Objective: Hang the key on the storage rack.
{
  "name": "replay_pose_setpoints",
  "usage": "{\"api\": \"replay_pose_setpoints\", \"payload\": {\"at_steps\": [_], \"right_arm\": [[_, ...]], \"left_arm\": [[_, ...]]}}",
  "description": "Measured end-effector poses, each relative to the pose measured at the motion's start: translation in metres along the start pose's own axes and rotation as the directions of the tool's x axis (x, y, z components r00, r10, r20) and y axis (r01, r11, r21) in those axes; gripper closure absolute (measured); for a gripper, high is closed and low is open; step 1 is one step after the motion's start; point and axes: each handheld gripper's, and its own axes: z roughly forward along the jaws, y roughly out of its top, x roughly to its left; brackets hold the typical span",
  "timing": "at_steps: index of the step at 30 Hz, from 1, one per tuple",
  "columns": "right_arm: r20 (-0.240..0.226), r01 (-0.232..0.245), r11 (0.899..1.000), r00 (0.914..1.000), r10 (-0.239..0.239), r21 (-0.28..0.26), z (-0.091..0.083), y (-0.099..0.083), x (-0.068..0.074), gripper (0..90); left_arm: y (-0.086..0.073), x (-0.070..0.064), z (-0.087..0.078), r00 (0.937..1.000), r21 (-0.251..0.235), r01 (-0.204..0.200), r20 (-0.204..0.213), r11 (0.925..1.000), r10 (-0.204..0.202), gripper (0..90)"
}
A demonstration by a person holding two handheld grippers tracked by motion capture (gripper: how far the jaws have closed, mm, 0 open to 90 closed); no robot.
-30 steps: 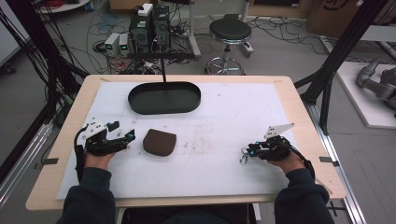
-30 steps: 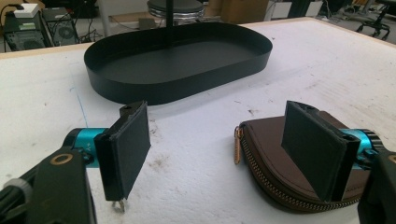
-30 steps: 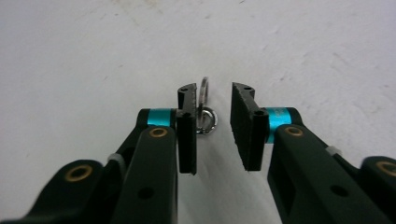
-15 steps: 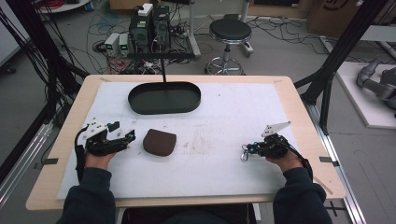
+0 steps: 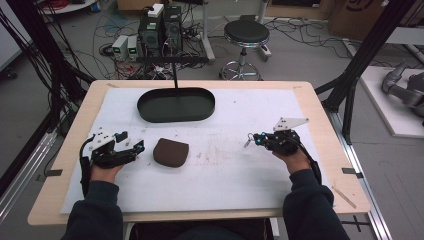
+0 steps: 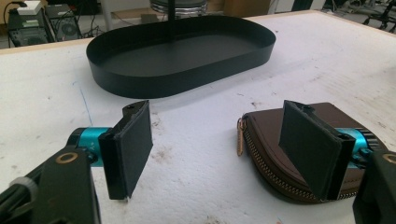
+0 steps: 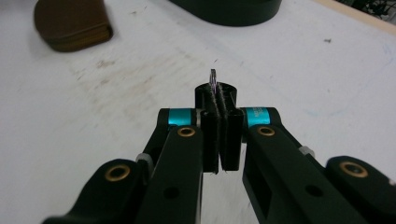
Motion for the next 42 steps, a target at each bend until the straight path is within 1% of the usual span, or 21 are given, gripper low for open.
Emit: {"api": "replay_pose_setpoints", "payload": {"at_steps": [3,4,5,6,7,8,9,10,14,15,18,21,22,23,26,29,31,33,38,39,42], "right_arm": [[0.010,-0.010,1.000,0.9999,0.010,-0.013,0.019,0.021,-0.007,89.7],[0.010,-0.010,1.000,0.9999,0.010,-0.013,0.019,0.021,-0.007,89.7],[0.020,0.000,1.000,0.9998,0.000,-0.023,0.028,0.035,-0.010,89.7],[0.020,0.000,1.000,0.9998,0.000,-0.023,0.028,0.035,-0.010,89.7],[0.024,0.010,0.999,0.9997,-0.009,-0.045,0.036,0.050,-0.012,89.7],[0.024,0.010,0.999,0.9997,-0.009,-0.045,0.036,0.050,-0.012,89.7],[0.002,0.014,0.998,0.9999,-0.014,-0.064,0.043,0.066,-0.016,89.7],[0.002,0.014,0.998,0.9999,-0.014,-0.064,0.043,0.066,-0.016,89.7],[-0.020,0.057,0.991,0.9980,-0.060,-0.121,0.064,0.110,-0.025,89.7],[-0.020,0.057,0.991,0.9980,-0.060,-0.121,0.064,0.110,-0.025,89.7],[-0.019,0.075,0.988,0.9968,-0.078,-0.133,0.077,0.134,-0.030,89.7],[0.017,0.131,0.982,0.9914,-0.130,-0.139,0.097,0.158,-0.033,89.7],[0.017,0.131,0.982,0.9914,-0.130,-0.139,0.097,0.158,-0.033,89.7],[0.013,0.128,0.983,0.9918,-0.127,-0.128,0.106,0.169,-0.034,89.7],[0.028,0.152,0.979,0.9884,-0.150,-0.133,0.113,0.178,-0.035,89.7],[0.045,0.171,0.978,0.9850,-0.167,-0.120,0.125,0.200,-0.035,89.7],[0.056,0.185,0.975,0.9822,-0.180,-0.123,0.128,0.203,-0.036,89.7],[0.058,0.181,0.978,0.9827,-0.176,-0.105,0.136,0.212,-0.039,89.7],[0.084,0.178,0.979,0.9819,-0.170,-0.103,0.143,0.220,-0.040,89.6],[0.103,0.180,0.980,0.9798,-0.171,-0.080,0.146,0.221,-0.041,89.6],[0.119,0.168,0.983,0.9801,-0.159,-0.073,0.148,0.220,-0.045,89.6]], "left_arm": [[0.000,0.002,0.000,1.0000,0.000,0.003,0.000,1.0000,-0.003,26.1],[-0.001,0.002,0.000,1.0000,0.000,0.004,0.001,1.0000,-0.004,26.1],[-0.001,0.003,0.000,1.0000,-0.003,0.007,0.004,1.0000,-0.007,26.1],[-0.001,0.003,0.000,1.0000,-0.003,0.007,0.004,1.0000,-0.007,26.1],[-0.001,0.003,0.000,1.0000,-0.004,0.005,0.008,1.0000,-0.005,26.1],[-0.001,0.003,0.000,1.0000,-0.004,0.005,0.008,1.0000,-0.005,26.1],[-0.001,0.003,0.000,0.9999,-0.006,0.000,0.012,1.0000,0.000,26.1],[-0.001,0.003,0.000,0.9999,-0.006,0.000,0.012,1.0000,0.000,26.1],[-0.001,0.002,0.000,0.9999,-0.007,-0.003,0.013,1.0000,0.003,26.1],[-0.001,0.002,0.001,0.9999,-0.006,-0.005,0.016,1.0000,0.005,26.1],[-0.001,0.002,0.002,0.9999,-0.007,-0.004,0.015,1.0000,0.004,26.1],[-0.001,0.003,0.001,0.9998,-0.005,-0.009,0.016,1.0000,0.009,26.1],[-0.002,0.003,0.001,0.9998,-0.003,-0.011,0.016,0.9999,0.011,26.1],[-0.002,0.004,0.001,0.9998,-0.003,-0.009,0.019,1.0000,0.009,26.1],[-0.002,0.004,0.000,0.9997,-0.006,-0.007,0.021,1.0000,0.007,26.1],[-0.002,0.005,0.001,0.9997,-0.009,-0.008,0.022,0.9999,0.009,26.1],[-0.002,0.005,0.000,0.9995,-0.004,-0.019,0.026,0.9998,0.019,26.1],[-0.003,0.004,0.001,0.9994,-0.005,-0.016,0.029,0.9999,0.016,26.1],[-0.003,0.005,0.000,0.9996,-0.004,-0.012,0.027,0.9999,0.012,26.1],[-0.004,0.005,-0.001,0.9996,-0.003,-0.015,0.024,0.9999,0.016,26.1],[-0.004,0.005,-0.002,0.9996,-0.001,-0.018,0.020,0.9998,0.018,26.1]]}}
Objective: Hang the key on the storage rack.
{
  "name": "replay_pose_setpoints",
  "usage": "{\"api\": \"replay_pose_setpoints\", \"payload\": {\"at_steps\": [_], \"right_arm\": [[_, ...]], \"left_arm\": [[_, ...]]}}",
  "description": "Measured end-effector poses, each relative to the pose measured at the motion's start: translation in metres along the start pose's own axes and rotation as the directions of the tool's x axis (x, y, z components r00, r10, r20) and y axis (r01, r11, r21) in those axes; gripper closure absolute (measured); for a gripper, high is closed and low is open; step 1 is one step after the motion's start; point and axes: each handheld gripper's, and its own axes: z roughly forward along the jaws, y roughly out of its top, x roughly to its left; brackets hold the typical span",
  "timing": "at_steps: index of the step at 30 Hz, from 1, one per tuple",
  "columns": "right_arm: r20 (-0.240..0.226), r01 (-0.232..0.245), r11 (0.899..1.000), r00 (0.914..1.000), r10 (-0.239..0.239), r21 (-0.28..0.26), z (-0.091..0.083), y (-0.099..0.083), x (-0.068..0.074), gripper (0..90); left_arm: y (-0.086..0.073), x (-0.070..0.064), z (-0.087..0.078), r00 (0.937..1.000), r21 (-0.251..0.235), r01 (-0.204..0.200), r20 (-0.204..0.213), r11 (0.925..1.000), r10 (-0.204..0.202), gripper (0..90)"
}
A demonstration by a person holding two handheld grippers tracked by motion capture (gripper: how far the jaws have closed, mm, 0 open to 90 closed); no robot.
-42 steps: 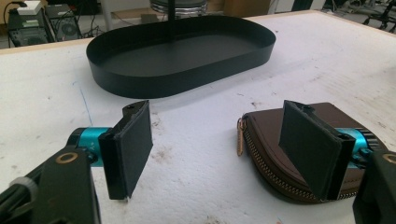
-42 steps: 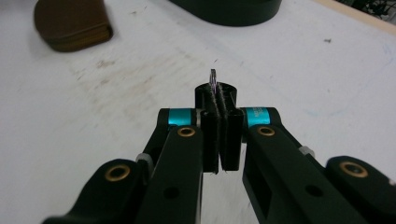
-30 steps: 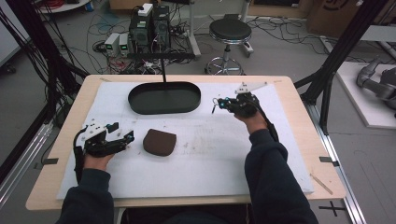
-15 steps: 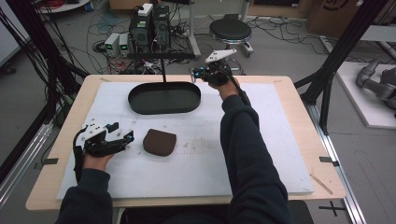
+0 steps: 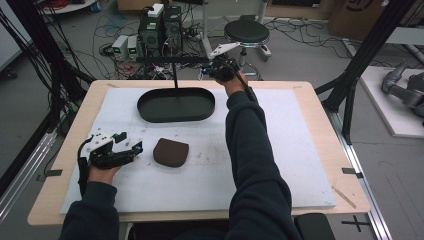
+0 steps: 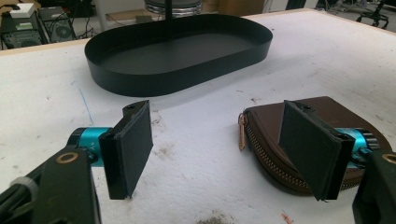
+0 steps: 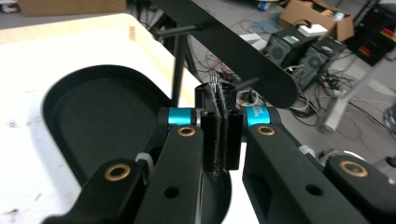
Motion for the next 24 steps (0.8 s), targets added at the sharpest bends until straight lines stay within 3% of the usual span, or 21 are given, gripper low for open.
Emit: {"api": "replay_pose_setpoints", "payload": {"at_steps": [5,8,14,17,18,19,21,24], "right_arm": [[0.005,-0.046,0.999,0.9989,0.046,-0.028,0.000,-0.003,-0.006,89.6],[0.016,-0.035,0.999,0.9992,0.035,-0.026,0.002,-0.003,-0.008,89.6],[0.013,-0.074,0.996,0.9971,0.075,-0.049,0.009,-0.003,-0.010,89.4],[0.042,-0.086,0.995,0.9952,0.088,-0.055,0.013,-0.001,-0.008,88.6],[0.068,-0.097,0.994,0.9925,0.101,-0.059,0.015,0.000,-0.008,86.9],[0.109,-0.141,0.986,0.9826,0.150,-0.089,0.014,0.000,-0.009,71.6],[0.108,-0.173,0.979,0.9769,0.185,-0.104,0.011,-0.001,-0.011,71.6],[0.110,-0.171,0.980,0.9772,0.181,-0.101,0.002,-0.003,-0.013,67.7]], "left_arm": [[0.000,0.000,0.000,1.0000,-0.002,0.000,0.001,1.0000,0.000,26.1],[0.000,-0.002,0.000,1.0000,0.002,-0.005,0.006,1.0000,0.005,26.1],[0.000,-0.002,0.002,0.9999,0.009,-0.011,0.008,0.9999,0.011,26.1],[0.000,-0.002,0.002,0.9999,0.008,-0.011,0.010,0.9999,0.010,26.2],[0.000,-0.002,0.002,0.9999,0.008,-0.010,0.010,0.9999,0.010,26.2],[-0.001,-0.002,0.002,0.9999,0.008,-0.008,0.009,0.9999,0.008,26.2],[-0.001,-0.002,0.002,0.9999,0.005,-0.006,0.010,1.0000,0.006,26.2],[-0.001,-0.001,0.001,0.9999,0.006,-0.010,0.009,0.9999,0.010,26.2]]}}
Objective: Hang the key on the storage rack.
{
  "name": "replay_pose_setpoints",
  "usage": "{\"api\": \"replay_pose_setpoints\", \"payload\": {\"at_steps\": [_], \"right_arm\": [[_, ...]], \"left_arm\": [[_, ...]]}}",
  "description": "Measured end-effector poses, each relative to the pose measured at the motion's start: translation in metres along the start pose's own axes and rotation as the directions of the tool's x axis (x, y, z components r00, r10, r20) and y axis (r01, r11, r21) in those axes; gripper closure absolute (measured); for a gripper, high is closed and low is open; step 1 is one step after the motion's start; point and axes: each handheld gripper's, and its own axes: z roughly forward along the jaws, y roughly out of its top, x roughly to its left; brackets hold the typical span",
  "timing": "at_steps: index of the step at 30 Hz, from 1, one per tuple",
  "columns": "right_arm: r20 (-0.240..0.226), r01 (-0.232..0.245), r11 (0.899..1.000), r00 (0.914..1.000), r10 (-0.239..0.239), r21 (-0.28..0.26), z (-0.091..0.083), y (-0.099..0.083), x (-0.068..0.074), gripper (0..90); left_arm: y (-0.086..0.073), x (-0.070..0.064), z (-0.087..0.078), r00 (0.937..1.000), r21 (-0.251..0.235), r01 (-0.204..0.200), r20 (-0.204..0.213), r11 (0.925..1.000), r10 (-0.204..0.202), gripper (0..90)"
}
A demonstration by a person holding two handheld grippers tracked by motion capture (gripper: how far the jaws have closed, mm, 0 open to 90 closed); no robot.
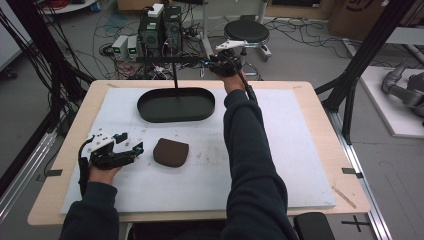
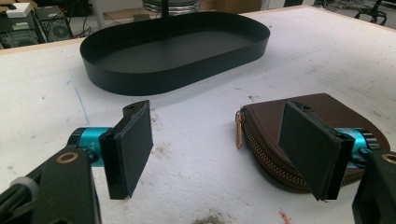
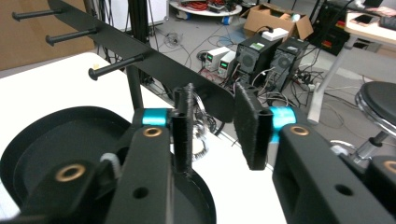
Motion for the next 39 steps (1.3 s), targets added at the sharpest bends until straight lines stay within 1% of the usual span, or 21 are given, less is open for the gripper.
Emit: {"api": "replay_pose_setpoints", "payload": {"at_steps": [2,4,5,6,7,9,10,11,12,13,14,17,18,19,21,22,23,27,28,32,39], "right_arm": [[0.001,0.001,1.000,1.0000,-0.001,-0.005,-0.005,-0.001,-0.001,66.1],[0.006,0.002,1.000,1.0000,-0.002,-0.016,-0.017,-0.004,-0.004,59.7],[0.011,0.004,1.000,0.9999,-0.003,-0.028,-0.032,-0.012,-0.007,58.2],[-0.006,0.009,1.000,0.9999,-0.010,-0.014,-0.039,-0.017,-0.009,57.2],[-0.006,0.009,1.000,0.9999,-0.010,-0.014,-0.039,-0.017,-0.009,57.2],[-0.052,0.033,0.998,0.9982,-0.031,0.051,-0.060,-0.035,-0.014,50.6],[-0.052,0.033,0.998,0.9982,-0.031,0.051,-0.060,-0.035,-0.014,50.6],[-0.079,0.030,0.997,0.9966,-0.024,0.069,-0.077,-0.047,-0.016,43.2],[-0.079,0.030,0.997,0.9966,-0.024,0.069,-0.077,-0.047,-0.016,43.2],[-0.118,-0.003,0.993,0.9929,0.017,0.120,-0.092,-0.057,-0.020,34.4],[-0.118,-0.003,0.993,0.9929,0.017,0.120,-0.092,-0.057,-0.020,34.4],[-0.138,-0.011,0.992,0.9900,0.029,0.127,-0.117,-0.076,-0.020,27.8],[-0.124,0.001,0.991,0.9921,0.016,0.136,-0.132,-0.090,-0.017,24.4],[-0.124,0.001,0.991,0.9921,0.016,0.136,-0.132,-0.090,-0.017,24.4],[-0.116,0.005,0.978,0.9931,0.019,0.207,-0.143,-0.102,-0.015,21.7],[-0.111,0.016,0.977,0.9938,0.008,0.212,-0.157,-0.117,-0.011,21.8],[-0.111,0.016,0.977,0.9938,0.008,0.212,-0.157,-0.117,-0.011,21.8],[-0.085,0.027,0.980,0.9963,-0.010,0.198,-0.181,-0.155,-0.003,21.8],[-0.085,0.027,0.980,0.9963,-0.010,0.198,-0.181,-0.155,-0.003,21.8],[-0.055,-0.016,0.982,0.9982,0.026,0.186,-0.194,-0.184,-0.005,21.8],[-0.042,-0.053,0.983,0.9972,0.061,0.175,-0.201,-0.200,-0.009,21.8]], "left_arm": [[0.000,0.000,0.000,1.0000,-0.001,0.004,-0.001,1.0000,-0.004,26.2],[0.000,0.000,0.000,1.0000,-0.001,0.004,0.002,1.0000,-0.004,26.2],[0.000,0.000,0.000,1.0000,-0.003,0.006,0.002,1.0000,-0.006,26.2],[0.001,-0.001,-0.001,0.9998,-0.021,0.010,0.015,0.9997,-0.009,26.2],[0.001,-0.001,-0.001,0.9998,-0.021,0.010,0.015,0.9997,-0.009,26.2],[0.001,-0.002,-0.001,0.9995,-0.036,0.019,0.025,0.9992,-0.018,26.2],[0.002,-0.002,-0.001,0.9993,-0.043,0.026,0.030,0.9987,-0.025,26.2],[0.002,-0.002,-0.001,0.9984,-0.053,0.039,0.043,0.9978,-0.037,25.6],[0.002,-0.002,-0.001,0.9984,-0.053,0.039,0.043,0.9978,-0.037,24.7],[0.002,-0.002,-0.001,0.9978,-0.058,0.049,0.048,0.9971,-0.046,23.8],[0.001,-0.003,0.000,0.9972,-0.062,0.055,0.053,0.9965,-0.052,23.8],[0.002,-0.004,-0.001,0.9967,-0.071,0.059,0.060,0.9958,-0.054,23.6],[0.002,-0.004,-0.001,0.9966,-0.073,0.058,0.063,0.9957,-0.053,23.6],[0.002,-0.005,-0.001,0.9965,-0.074,0.060,0.062,0.9955,-0.055,23.6],[0.002,-0.004,0.000,0.9960,-0.072,0.067,0.064,0.9952,-0.062,23.6],[0.002,-0.004,0.000,0.9958,-0.069,0.069,0.064,0.9952,-0.065,23.6],[0.001,-0.003,0.000,0.9958,-0.068,0.071,0.063,0.9952,-0.066,23.6],[0.001,-0.003,0.000,0.9963,-0.066,0.066,0.058,0.9956,-0.063,23.6],[0.001,-0.003,-0.001,0.9965,-0.065,0.067,0.055,0.9956,-0.063,23.6],[0.001,-0.003,-0.003,0.9971,-0.067,0.067,0.041,0.9955,-0.064,23.6],[0.002,-0.004,0.001,0.9975,-0.057,0.064,0.033,0.9963,-0.062,23.6]]}}
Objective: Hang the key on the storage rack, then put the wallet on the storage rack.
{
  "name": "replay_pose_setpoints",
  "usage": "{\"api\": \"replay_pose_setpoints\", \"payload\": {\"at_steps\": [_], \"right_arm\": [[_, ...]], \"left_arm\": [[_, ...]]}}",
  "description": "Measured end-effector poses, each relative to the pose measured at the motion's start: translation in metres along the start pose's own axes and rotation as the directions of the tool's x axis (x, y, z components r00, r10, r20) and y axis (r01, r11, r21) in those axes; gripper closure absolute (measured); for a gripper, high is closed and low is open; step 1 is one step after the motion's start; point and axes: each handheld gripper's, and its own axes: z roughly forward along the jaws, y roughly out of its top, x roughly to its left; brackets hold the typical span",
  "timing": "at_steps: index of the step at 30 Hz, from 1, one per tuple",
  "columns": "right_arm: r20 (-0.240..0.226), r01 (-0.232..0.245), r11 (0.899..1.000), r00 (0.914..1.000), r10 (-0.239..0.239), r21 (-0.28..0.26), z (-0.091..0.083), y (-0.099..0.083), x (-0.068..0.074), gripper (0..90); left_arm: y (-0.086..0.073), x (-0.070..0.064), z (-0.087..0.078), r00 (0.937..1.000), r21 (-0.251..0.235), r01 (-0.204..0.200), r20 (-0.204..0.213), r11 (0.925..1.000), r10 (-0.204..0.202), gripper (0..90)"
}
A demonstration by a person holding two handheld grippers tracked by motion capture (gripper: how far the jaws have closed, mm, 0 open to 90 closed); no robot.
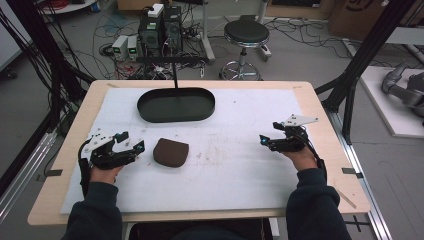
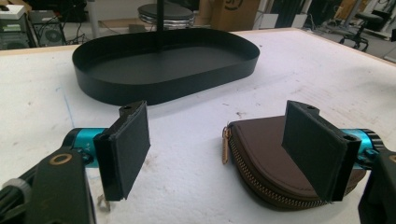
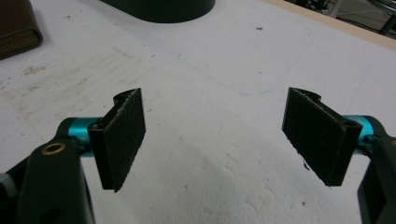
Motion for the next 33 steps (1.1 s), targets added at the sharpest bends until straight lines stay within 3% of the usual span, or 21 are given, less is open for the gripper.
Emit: {"api": "replay_pose_setpoints", "payload": {"at_steps": [6,13,23,29,32,33], "right_arm": [[0.012,-0.019,0.999,0.9997,0.019,-0.029,-0.006,-0.002,-0.006,21.8],[0.003,-0.017,1.000,0.9999,0.017,-0.025,-0.006,-0.003,-0.004,21.8],[-0.022,0.013,1.000,0.9997,-0.013,0.003,-0.004,-0.007,-0.001,23.2],[-0.019,0.009,1.000,0.9998,-0.009,0.009,-0.005,-0.008,-0.003,23.2],[-0.019,0.009,1.000,0.9998,-0.009,0.013,-0.005,-0.009,-0.002,23.2],[-0.020,0.007,1.000,0.9998,-0.007,0.016,-0.004,-0.009,-0.002,23.3]], "left_arm": [[0.000,-0.003,0.003,0.9998,0.013,-0.011,0.018,0.9999,0.011,23.6],[-0.001,-0.003,0.003,0.9994,0.024,-0.002,0.034,0.9997,0.001,23.6],[-0.003,-0.011,0.014,0.9962,0.099,-0.003,0.087,0.9951,-0.006,22.7],[-0.006,-0.017,0.027,0.9933,0.170,-0.013,0.115,0.9854,-0.007,23.7],[-0.009,-0.015,0.032,0.9943,0.235,-0.004,0.104,0.9719,-0.022,25.9],[-0.010,-0.014,0.034,0.9944,0.268,0.000,0.102,0.9635,-0.028,26.1]]}}
